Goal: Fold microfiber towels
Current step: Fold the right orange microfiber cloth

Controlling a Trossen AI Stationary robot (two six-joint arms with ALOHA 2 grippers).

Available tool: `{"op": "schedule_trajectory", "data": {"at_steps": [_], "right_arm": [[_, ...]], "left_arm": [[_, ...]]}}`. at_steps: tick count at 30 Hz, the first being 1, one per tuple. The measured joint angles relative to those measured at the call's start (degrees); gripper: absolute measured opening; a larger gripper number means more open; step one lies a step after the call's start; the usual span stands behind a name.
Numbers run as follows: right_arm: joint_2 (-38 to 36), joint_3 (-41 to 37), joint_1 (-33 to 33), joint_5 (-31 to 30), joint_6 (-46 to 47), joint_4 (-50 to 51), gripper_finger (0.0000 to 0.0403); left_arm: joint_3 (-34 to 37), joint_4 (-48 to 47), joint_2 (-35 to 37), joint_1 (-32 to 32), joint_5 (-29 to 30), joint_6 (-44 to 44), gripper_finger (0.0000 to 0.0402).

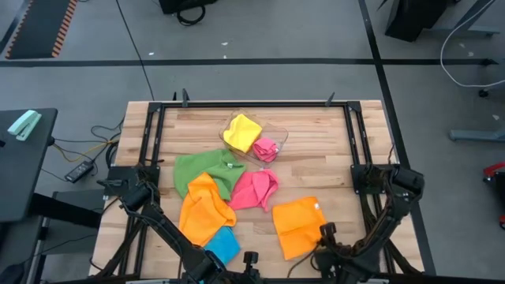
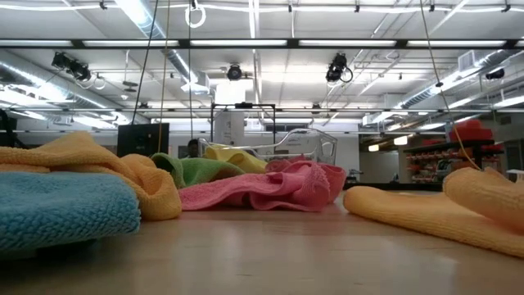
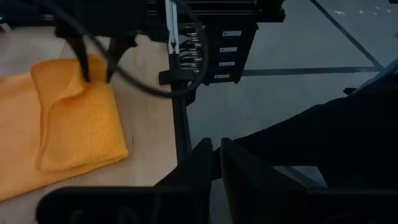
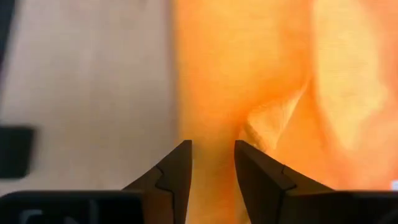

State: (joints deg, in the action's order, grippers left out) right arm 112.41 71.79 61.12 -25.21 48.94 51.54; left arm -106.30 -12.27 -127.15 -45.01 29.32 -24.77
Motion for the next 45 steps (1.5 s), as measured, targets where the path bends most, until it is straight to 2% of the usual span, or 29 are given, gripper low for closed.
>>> {"op": "schedule_trajectory", "data": {"at_steps": [9,11,16,18,21,29,38,45], "right_arm": [[-0.3,0.0,-5.1,0.6,0.8,8.3,0.0115],[-0.4,0.0,-5.8,3.0,1.4,8.2,0.0115],[-1.7,0.0,-6.4,13.4,2.3,8.1,0.0115],[-3.0,0.0,-6.4,14.7,2.8,8.2,0.0115],[-5.1,0.0,-6.1,12.2,4.0,8.5,0.0115],[-8.7,0.0,-5.7,-1.5,3.1,7.3,0.0115],[-8.0,-3.2,-5.3,-2.0,-7.8,-12.9,0.0116],[-8.0,-4.9,-5.3,-1.8,-5.2,-9.3,0.0156]], "left_arm": [[0.0,0.0,0.0,0.0,0.0,0.0,0.0035],[0.0,0.0,0.0,0.0,0.0,0.0,0.0038],[0.0,0.0,0.0,0.0,0.0,0.0,0.0043],[0.0,0.0,0.0,0.0,0.0,0.0,0.0042],[0.0,0.0,0.0,0.0,0.0,0.0,0.0039],[0.0,0.0,0.0,0.0,0.0,0.0,0.0036],[0.0,0.0,0.0,-0.2,0.0,0.0,0.0043],[0.0,0.0,0.0,-0.2,0.0,0.0,0.0041]]}}
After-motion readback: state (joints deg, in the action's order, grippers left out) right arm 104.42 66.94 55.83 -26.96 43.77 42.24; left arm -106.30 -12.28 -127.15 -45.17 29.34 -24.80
